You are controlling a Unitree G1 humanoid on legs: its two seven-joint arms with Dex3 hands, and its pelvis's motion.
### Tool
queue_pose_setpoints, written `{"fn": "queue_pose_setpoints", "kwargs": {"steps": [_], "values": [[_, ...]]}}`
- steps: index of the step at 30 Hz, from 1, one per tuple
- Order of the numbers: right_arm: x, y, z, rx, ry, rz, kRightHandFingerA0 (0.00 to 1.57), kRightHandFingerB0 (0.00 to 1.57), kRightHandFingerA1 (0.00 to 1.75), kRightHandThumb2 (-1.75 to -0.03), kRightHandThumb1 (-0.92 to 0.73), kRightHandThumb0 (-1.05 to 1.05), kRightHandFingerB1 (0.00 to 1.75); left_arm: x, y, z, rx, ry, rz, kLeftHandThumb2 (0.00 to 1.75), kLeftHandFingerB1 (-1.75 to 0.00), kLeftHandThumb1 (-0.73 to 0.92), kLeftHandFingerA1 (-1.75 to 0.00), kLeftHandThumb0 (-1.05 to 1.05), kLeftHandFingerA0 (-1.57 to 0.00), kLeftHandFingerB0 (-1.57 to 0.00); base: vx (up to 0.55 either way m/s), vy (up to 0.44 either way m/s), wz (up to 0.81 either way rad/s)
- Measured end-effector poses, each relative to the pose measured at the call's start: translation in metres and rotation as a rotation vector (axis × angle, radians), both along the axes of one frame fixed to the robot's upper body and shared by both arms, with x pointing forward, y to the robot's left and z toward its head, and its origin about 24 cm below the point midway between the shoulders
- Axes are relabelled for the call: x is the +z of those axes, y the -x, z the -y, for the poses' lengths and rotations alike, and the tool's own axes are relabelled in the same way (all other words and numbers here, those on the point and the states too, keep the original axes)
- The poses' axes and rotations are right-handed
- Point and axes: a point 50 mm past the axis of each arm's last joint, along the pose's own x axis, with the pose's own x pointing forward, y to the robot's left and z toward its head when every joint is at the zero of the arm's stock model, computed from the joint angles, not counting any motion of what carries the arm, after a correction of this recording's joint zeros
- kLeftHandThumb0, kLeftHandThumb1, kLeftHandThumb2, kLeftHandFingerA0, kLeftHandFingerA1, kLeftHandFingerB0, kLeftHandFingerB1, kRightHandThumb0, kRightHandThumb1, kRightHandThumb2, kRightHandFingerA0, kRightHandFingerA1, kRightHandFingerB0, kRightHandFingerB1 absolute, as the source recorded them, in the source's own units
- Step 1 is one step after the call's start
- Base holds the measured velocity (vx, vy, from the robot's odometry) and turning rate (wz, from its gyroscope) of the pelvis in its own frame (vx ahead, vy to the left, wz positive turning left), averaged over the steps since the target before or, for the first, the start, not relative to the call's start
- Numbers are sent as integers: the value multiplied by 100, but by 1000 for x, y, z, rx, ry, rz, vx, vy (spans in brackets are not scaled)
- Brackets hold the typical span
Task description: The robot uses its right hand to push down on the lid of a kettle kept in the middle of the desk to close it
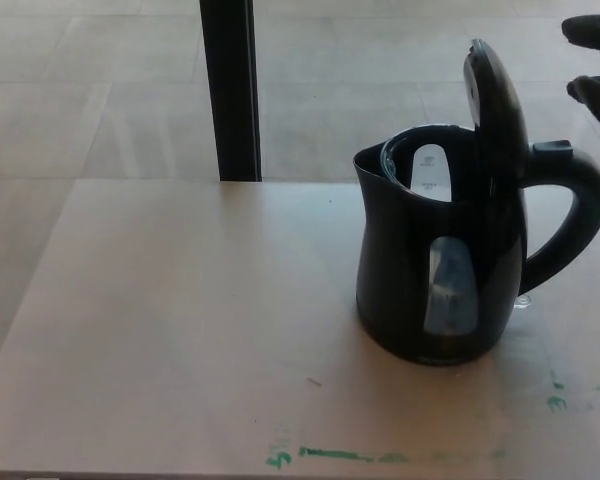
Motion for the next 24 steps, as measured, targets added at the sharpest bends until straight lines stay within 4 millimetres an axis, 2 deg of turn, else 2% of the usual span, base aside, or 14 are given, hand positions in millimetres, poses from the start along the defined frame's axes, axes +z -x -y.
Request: {"fn": "queue_pose_setpoints", "kwargs": {"steps": [1,12,15,17,18,22,23,24], "values": [[0,-1,-1,-1,13,-3,34,36,49,-63,-72,-79,33,0,0,0,-1,-1,0,61,-38,70,-52,-78,-41,-38,0,0,0],[27,-17,-23,38,85,46,35,39,46,-62,-70,-80,32,1,3,-1,-1,1,-2,62,-40,71,-57,-75,-43,-40,0,0,0],[35,-19,-34,58,115,64,38,40,48,-62,-69,-77,33,1,3,-2,-10,-2,-10,63,-37,74,-45,-77,-43,-38,0,0,0],[40,-20,-40,68,144,78,38,40,48,-62,-69,-77,33,1,4,-2,-22,-5,-19,63,-37,74,-45,-77,-43,-38,0,0,0],[41,-21,-43,74,158,84,39,39,52,-70,-60,-83,38,1,4,-1,-29,-7,-22,63,-38,74,-46,-76,-43,-37,0,0,0],[38,-22,-57,107,224,89,40,38,52,-72,-60,-83,40,3,3,-4,-46,-18,-30,62,-38,72,-46,-74,-45,-40,0,0,0],[35,-22,-60,115,247,87,42,42,49,-61,-69,-76,37,4,3,-5,-46,-21,-31,62,-38,71,-45,-75,-44,-39,0,0,0],[32,-22,-62,122,266,86,41,39,50,-69,-60,-82,38,4,3,-5,-46,-22,-31,62,-38,72,-46,-74,-44,-39,0,0,0]]}}
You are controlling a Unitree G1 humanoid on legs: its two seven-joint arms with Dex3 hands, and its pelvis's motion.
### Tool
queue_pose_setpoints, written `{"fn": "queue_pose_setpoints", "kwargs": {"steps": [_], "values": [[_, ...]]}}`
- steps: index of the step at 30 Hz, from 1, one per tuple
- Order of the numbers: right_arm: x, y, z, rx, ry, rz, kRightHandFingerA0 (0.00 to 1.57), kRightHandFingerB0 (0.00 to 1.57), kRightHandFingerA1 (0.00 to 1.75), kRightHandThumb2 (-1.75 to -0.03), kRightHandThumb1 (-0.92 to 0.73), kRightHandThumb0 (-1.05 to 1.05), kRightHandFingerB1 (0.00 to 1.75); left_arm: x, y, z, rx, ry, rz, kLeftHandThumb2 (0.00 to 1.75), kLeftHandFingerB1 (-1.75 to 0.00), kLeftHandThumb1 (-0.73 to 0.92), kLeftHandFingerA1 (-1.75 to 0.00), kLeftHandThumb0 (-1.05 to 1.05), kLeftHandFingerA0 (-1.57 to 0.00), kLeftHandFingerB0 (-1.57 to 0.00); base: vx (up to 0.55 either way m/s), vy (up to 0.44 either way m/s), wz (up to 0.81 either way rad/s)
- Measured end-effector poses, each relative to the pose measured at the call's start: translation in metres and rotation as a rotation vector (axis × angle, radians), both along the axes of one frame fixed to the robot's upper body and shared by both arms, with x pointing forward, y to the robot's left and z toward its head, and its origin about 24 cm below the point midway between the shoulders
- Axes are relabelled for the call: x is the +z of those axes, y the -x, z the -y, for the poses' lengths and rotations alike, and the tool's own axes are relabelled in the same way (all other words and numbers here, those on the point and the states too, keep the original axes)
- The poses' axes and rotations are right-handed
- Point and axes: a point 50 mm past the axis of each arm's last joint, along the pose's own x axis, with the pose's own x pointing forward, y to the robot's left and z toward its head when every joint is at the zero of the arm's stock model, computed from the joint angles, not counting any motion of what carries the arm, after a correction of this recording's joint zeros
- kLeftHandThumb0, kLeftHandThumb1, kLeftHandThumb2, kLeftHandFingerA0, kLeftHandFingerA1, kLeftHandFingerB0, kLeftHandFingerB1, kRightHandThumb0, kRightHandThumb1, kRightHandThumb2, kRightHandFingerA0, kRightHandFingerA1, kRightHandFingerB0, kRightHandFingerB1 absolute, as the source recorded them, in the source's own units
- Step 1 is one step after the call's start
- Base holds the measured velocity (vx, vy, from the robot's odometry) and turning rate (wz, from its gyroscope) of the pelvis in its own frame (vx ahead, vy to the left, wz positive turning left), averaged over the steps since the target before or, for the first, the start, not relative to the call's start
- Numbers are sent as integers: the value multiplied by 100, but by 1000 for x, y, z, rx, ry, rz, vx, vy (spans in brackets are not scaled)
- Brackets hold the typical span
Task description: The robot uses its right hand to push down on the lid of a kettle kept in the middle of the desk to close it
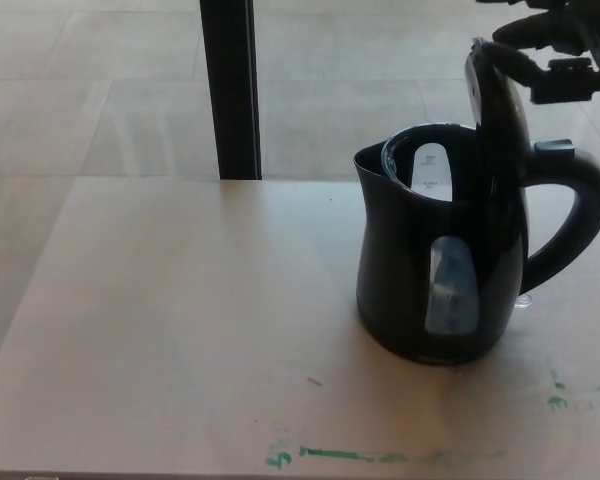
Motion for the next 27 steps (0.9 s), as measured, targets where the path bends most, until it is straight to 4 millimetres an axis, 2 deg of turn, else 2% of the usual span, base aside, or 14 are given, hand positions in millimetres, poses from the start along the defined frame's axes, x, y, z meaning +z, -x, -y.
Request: {"fn": "queue_pose_setpoints", "kwargs": {"steps": [3,4,6,8,11,17,18,19,20,21,22,24,26,27], "values": [[-13,0,-3,9,55,-18,46,43,43,-62,-69,-79,35,0,0,0,1,-1,0,73,-43,60,-51,-82,-42,-36,0,0,0],[-22,0,-4,11,81,-37,45,43,43,-62,-69,-79,35,0,-1,0,2,-1,0,61,-40,71,-50,-76,-44,-39,0,0,0],[-39,0,-4,9,121,-75,42,39,47,-72,-60,-87,38,0,-1,0,5,0,3,62,-40,72,-49,-77,-43,-39,0,0,0],[-50,0,-4,8,133,-95,41,39,47,-67,-61,-83,37,0,-1,0,5,1,4,62,-39,72,-49,-77,-42,-39,0,0,0],[-56,1,-8,17,127,-94,41,39,45,-67,-62,-82,36,0,-2,0,7,5,11,70,-41,63,-51,-80,-39,-34,0,0,0],[-67,2,-15,16,126,-88,40,38,50,-71,-61,-84,37,0,-1,0,6,10,11,62,-39,71,-50,-74,-42,-40,0,0,0],[-69,3,-16,15,136,-82,39,39,53,-75,-59,-86,39,0,-1,0,6,10,10,73,-44,61,-54,-80,-41,-38,0,0,0],[-70,3,-17,15,149,-76,42,42,50,-62,-70,-81,34,0,0,0,8,11,9,62,-40,70,-54,-74,-44,-42,0,0,0],[-70,3,-19,15,164,-72,44,43,51,-62,-71,-81,34,0,0,0,8,12,10,94,-50,55,-60,-75,-40,-33,0,0,0],[-70,3,-21,18,182,-67,42,42,48,-62,-70,-81,34,0,-1,0,8,12,11,62,-41,69,-54,-76,-44,-41,0,0,0],[-69,3,-24,23,199,-60,38,36,50,-74,-60,-84,38,0,-1,0,8,12,13,61,-40,70,-60,-75,-47,-41,0,0,0],[-67,2,-29,34,235,-51,38,36,54,-77,-60,-84,40,0,-3,0,6,11,17,62,-40,70,-56,-75,-46,-40,0,0,0],[-65,1,-34,44,282,-42,38,36,53,-74,-59,-83,39,0,-4,0,-1,9,16,62,-40,72,-51,-76,-44,-39,0,0,0],[-63,1,-37,50,308,-36,38,38,49,-63,-72,-77,34,0,-4,1,-9,8,13,62,-39,73,-49,-76,-42,-36,0,0,0]]}}
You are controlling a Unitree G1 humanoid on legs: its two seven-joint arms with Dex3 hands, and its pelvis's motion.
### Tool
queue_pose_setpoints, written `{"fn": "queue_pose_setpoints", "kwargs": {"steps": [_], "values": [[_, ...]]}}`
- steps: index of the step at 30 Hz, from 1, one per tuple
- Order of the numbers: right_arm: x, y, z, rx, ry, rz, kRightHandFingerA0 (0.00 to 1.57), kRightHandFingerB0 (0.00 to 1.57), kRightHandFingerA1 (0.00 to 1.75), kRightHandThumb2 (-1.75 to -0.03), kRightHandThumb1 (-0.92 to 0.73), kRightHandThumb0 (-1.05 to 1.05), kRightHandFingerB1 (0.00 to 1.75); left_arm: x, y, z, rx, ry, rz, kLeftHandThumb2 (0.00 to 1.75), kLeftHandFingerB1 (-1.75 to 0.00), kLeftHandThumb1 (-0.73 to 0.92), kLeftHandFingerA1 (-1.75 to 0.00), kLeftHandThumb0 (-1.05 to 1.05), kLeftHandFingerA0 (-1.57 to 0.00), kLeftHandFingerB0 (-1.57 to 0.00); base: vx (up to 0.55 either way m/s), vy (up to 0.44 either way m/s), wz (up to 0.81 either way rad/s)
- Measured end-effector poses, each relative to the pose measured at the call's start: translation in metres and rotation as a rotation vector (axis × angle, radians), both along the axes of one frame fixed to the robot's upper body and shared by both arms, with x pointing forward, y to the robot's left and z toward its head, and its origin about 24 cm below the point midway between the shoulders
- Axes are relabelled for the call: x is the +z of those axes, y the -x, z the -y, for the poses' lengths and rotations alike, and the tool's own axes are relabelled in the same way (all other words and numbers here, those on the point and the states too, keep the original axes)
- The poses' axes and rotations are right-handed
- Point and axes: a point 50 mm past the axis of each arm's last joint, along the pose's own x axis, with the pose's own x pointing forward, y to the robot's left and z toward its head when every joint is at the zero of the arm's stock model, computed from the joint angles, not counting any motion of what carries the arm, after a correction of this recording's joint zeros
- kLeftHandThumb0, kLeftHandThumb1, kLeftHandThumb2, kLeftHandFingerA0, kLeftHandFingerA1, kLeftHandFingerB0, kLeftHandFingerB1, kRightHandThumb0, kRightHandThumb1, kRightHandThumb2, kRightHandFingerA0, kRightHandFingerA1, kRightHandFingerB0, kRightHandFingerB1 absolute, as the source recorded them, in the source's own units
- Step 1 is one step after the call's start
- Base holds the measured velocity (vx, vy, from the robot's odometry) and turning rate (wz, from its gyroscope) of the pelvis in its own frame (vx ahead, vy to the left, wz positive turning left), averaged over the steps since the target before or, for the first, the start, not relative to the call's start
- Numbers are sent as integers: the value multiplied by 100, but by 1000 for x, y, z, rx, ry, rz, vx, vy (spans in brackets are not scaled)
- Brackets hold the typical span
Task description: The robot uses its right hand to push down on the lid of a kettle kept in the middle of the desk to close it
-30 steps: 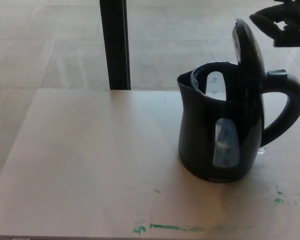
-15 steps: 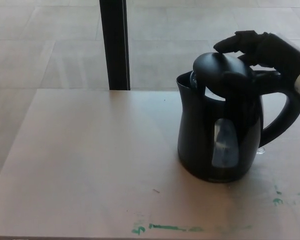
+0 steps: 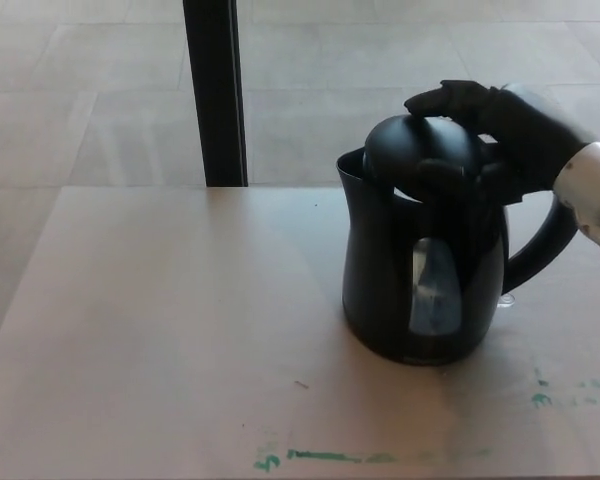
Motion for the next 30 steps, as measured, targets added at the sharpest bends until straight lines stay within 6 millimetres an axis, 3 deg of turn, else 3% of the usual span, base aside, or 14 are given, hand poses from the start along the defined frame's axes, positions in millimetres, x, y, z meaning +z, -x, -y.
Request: {"fn": "queue_pose_setpoints", "kwargs": {"steps": [2,3,4,5,7,12,14,15,24,25,26,27,29,30], "values": [[4,-1,-3,11,53,9,35,36,51,-63,-75,-79,36,0,-2,1,-15,-2,-3,71,-42,62,-50,-81,-39,-32,0,0,0],[7,-1,-4,16,82,13,39,41,51,-63,-73,-79,37,0,-3,1,-19,-3,-2,98,-47,55,-60,-72,-39,-21,0,0,0],[11,-2,-6,23,118,21,39,41,51,-63,-73,-79,37,0,-4,1,-20,-2,1,98,-47,55,-60,-72,-39,-21,0,0,0],[15,-3,-7,26,149,28,39,39,52,-69,-64,-82,39,1,-5,1,-18,-2,5,67,-40,62,-48,-80,-37,-33,0,0,0],[23,-3,-10,37,221,42,41,43,52,-62,-72,-76,37,1,-7,1,-17,-1,10,62,-37,72,-44,-76,-36,-33,0,0,0],[31,-1,-10,66,387,63,39,37,53,-75,-61,-82,40,1,-9,1,-15,0,15,61,-39,70,-49,-77,-43,-38,0,0,0],[31,0,-9,75,421,68,44,42,48,-62,-72,-76,35,1,-8,1,-13,0,15,61,-39,70,-51,-77,-43,-39,0,0,0],[31,1,-9,75,430,69,39,36,51,-75,-62,-83,39,1,-8,0,-11,0,17,61,-38,71,-52,-76,-41,-38,0,0,0],[17,7,3,62,420,69,43,42,51,-63,-74,-73,35,2,-10,0,-7,0,23,67,-40,64,-49,-80,-39,-37,0,0,0],[15,8,3,59,414,70,43,42,51,-63,-74,-73,36,2,-10,0,-8,0,24,98,-47,54,-60,-72,-41,-24,0,0,0],[13,8,4,56,406,73,43,42,51,-63,-74,-73,36,2,-11,0,-7,0,26,98,-47,54,-60,-72,-41,-24,0,0,0],[12,8,5,54,400,76,44,42,52,-62,-74,-73,35,2,-11,0,-8,0,27,68,-40,63,-50,-80,-38,-34,0,0,0],[9,9,6,49,387,80,47,43,59,-62,-73,-73,35,2,-12,0,-7,1,30,67,-40,63,-50,-79,-38,-35,0,0,0],[7,9,5,49,380,83,46,38,68,-98,-61,-80,50,2,-13,0,-7,1,32,68,-41,63,-50,-81,-38,-35,0,0,0]]}}
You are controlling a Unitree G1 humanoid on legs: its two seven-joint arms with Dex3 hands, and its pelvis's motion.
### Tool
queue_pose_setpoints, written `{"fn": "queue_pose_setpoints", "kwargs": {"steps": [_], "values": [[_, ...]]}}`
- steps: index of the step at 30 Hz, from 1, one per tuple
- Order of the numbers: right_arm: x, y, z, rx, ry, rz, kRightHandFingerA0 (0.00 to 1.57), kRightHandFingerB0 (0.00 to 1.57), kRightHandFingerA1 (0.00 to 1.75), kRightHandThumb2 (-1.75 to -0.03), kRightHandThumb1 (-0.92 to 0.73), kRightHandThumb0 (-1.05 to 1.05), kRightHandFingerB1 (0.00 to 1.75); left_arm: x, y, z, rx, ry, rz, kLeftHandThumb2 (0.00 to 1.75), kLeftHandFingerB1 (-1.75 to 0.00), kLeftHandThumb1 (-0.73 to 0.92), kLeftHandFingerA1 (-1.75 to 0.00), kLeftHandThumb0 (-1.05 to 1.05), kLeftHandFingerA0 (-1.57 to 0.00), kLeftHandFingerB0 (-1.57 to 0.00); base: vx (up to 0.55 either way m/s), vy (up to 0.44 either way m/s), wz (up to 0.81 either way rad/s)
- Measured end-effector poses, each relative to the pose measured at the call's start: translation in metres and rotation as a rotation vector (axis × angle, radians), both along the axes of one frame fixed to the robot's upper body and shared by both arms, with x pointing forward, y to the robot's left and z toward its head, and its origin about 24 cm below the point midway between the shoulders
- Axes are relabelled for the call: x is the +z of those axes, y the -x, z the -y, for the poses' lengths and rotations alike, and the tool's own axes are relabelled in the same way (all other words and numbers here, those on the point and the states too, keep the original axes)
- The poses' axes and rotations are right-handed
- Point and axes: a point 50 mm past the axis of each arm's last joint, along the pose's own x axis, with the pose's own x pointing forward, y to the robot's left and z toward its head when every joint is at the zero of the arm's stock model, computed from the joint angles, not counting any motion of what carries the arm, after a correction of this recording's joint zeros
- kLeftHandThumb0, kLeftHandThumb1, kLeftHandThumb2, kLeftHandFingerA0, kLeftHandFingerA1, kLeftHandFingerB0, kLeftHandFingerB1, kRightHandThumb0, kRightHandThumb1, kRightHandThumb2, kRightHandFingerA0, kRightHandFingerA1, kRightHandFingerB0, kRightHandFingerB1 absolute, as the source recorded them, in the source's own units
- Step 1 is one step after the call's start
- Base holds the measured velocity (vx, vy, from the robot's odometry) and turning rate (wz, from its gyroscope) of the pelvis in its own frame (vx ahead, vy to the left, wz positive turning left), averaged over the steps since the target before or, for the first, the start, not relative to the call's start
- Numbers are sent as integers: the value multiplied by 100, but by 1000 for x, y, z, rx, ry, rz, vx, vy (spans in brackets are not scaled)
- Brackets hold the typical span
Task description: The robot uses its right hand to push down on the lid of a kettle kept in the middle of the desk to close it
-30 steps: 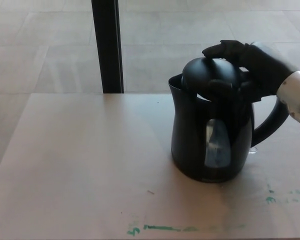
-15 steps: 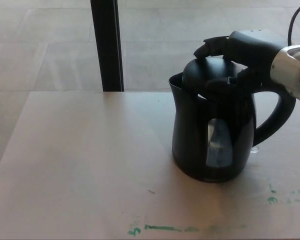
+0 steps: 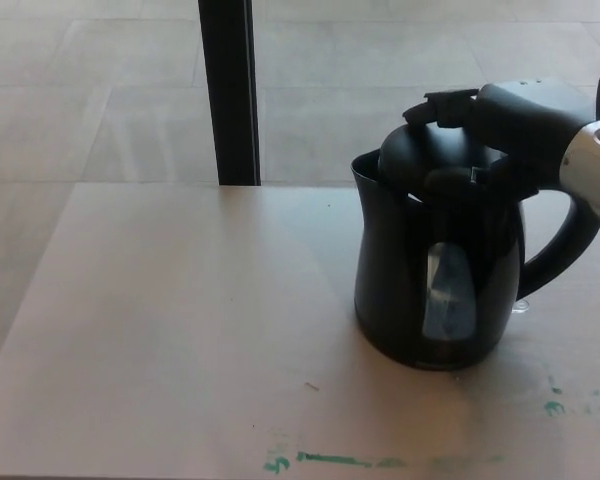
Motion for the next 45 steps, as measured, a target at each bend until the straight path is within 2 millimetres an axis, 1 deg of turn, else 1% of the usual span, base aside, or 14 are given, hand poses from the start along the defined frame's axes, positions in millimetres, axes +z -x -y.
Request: {"fn": "queue_pose_setpoints", "kwargs": {"steps": [1,2,14,18,20,22,23,24,26,30,31,39,41,45], "values": [[-2,0,-1,0,-4,2,46,39,67,-98,-61,-79,51,0,-1,0,-1,0,1,68,-41,63,-50,-80,-37,-34,0,0,0],[-4,0,-1,1,-9,3,43,43,60,-63,-74,-75,38,0,-1,0,-1,0,2,68,-41,64,-51,-80,-38,-36,0,0,0],[-11,-3,-23,17,96,19,32,40,52,-64,-78,-68,40,4,-6,-3,-14,0,24,62,-37,73,-47,-76,-37,-37,0,0,0],[-12,-4,-27,16,146,26,34,41,54,-64,-79,-69,40,4,-7,-3,-17,0,26,72,-40,64,-50,-83,-39,-34,0,0,0],[-13,-5,-28,13,173,30,33,38,48,-65,-79,-70,35,4,-6,-3,-17,0,26,62,-38,73,-51,-77,-41,-39,0,0,0],[-14,-5,-28,9,192,33,40,40,52,-63,-76,-70,36,4,-6,-3,-16,-1,26,74,-43,62,-53,-82,-38,-36,0,0,0],[-14,-5,-28,8,195,33,36,34,56,-76,-65,-76,42,4,-6,-3,-16,-1,26,62,-40,72,-54,-77,-42,-42,0,0,0],[-14,-5,-28,6,200,33,34,34,55,-65,-79,-73,39,5,-5,-3,-15,-1,26,69,-42,65,-53,-81,-39,-38,0,0,0],[-14,-6,-27,2,208,37,39,41,51,-63,-75,-68,36,4,-4,-3,-12,-1,25,72,-42,63,-53,-82,-39,-36,0,0,0],[-7,-6,-22,-8,208,50,40,38,51,-71,-63,-72,38,4,-2,-4,-9,-1,20,73,-41,64,-52,-82,-38,-33,0,0,0],[-6,-6,-21,-9,205,49,36,38,47,-63,-74,-69,34,4,-2,-4,-9,-1,19,63,-38,74,-50,-77,-41,-38,0,0,0],[13,-10,-7,-48,82,8,46,34,45,-63,-74,-75,31,4,-1,-4,-11,-1,17,63,-36,76,-46,-79,-42,-36,0,0,0],[22,-12,1,-71,31,-12,47,36,48,-63,-73,-76,33,4,2,-5,-14,-3,6,74,-40,64,-48,-86,-36,-29,-1,-1,3],[49,-15,9,-91,-60,20,43,34,51,-63,-74,-74,34,4,4,-4,-18,2,0,62,-36,72,-43,-78,-38,-37,0,0,0]]}}
